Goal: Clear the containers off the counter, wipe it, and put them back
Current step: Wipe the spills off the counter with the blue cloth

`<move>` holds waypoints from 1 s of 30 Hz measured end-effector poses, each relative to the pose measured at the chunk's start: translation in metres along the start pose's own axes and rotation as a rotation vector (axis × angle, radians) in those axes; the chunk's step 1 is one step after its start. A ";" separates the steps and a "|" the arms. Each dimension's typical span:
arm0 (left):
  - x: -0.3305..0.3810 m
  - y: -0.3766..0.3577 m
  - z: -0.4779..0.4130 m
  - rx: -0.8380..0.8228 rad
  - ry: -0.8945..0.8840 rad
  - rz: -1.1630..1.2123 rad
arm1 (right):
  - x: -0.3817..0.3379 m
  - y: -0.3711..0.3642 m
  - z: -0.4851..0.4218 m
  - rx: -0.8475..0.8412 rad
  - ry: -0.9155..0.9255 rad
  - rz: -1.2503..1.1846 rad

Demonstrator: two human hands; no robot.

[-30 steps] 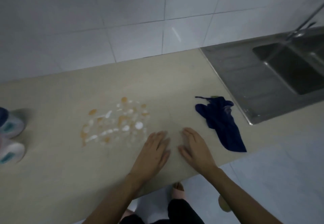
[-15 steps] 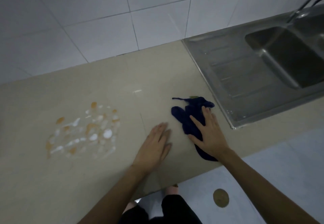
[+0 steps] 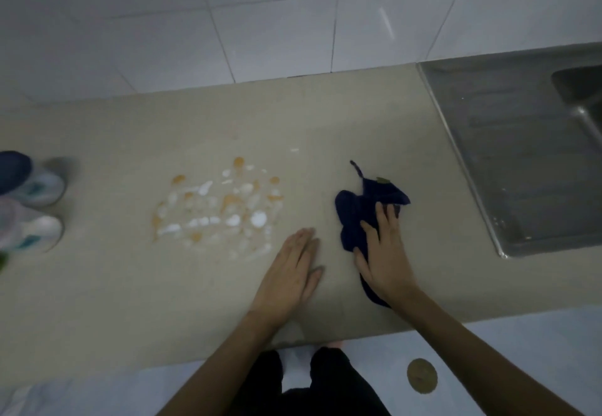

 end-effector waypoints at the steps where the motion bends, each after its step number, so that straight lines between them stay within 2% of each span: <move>1: -0.009 0.003 0.011 -0.011 0.011 0.001 | -0.023 -0.009 -0.005 -0.022 0.017 0.019; 5: -0.056 0.029 0.054 -0.051 0.044 -0.041 | -0.101 -0.038 -0.020 -0.086 0.036 0.102; 10: -0.128 0.060 0.094 -0.040 0.138 -0.081 | -0.118 -0.045 -0.026 -0.125 0.128 0.058; 14: -0.169 0.075 0.106 0.008 0.171 -0.040 | -0.097 -0.034 -0.014 -0.069 0.041 -0.080; 17: -0.186 0.079 0.112 0.007 0.168 -0.038 | -0.098 -0.031 -0.013 -0.041 -0.050 -0.066; 20: -0.190 0.078 0.121 -0.021 0.098 -0.054 | -0.130 -0.038 -0.018 -0.023 -0.134 -0.008; 26: -0.223 0.091 0.142 0.060 0.331 -0.045 | -0.276 -0.091 -0.050 -0.162 0.146 0.108; 30: -0.250 0.106 0.148 0.089 0.435 -0.128 | -0.300 -0.098 -0.062 -0.177 0.211 0.120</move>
Point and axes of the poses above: each hand's wrist, its own z-axis away from the middle knuckle, its own y-axis out of the back of the hand, x = y × z, the point moved 2 cm from there along -z, towards the middle knuckle
